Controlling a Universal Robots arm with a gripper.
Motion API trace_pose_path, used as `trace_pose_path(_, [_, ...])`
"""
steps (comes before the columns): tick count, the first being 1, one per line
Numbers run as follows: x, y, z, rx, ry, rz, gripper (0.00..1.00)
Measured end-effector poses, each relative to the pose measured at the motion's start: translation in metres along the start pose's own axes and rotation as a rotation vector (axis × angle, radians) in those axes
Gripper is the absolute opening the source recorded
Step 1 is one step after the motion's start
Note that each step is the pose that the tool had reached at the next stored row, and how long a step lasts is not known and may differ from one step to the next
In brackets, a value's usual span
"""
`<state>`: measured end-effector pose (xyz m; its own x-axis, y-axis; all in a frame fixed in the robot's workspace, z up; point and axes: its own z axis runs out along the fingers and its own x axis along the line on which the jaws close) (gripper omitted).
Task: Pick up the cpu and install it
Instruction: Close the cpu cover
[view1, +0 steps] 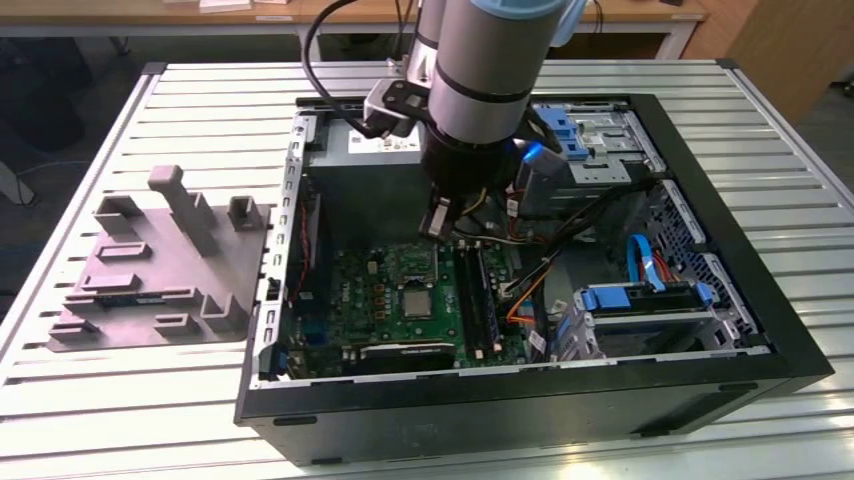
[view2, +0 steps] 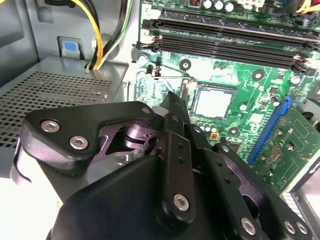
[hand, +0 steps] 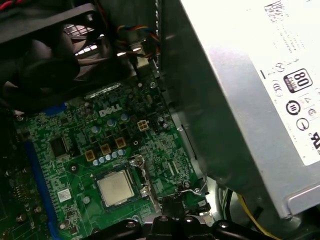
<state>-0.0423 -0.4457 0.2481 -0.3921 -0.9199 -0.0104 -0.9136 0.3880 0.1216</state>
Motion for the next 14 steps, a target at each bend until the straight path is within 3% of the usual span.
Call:
trace_pose_path(7, [0.0081,-0.0030,-0.0002,0.0011,0.0013,-0.013,0.11])
trace_pose_path(14, [0.0128,-0.0049,0.0000,0.0037,0.0087,-0.019,0.11])
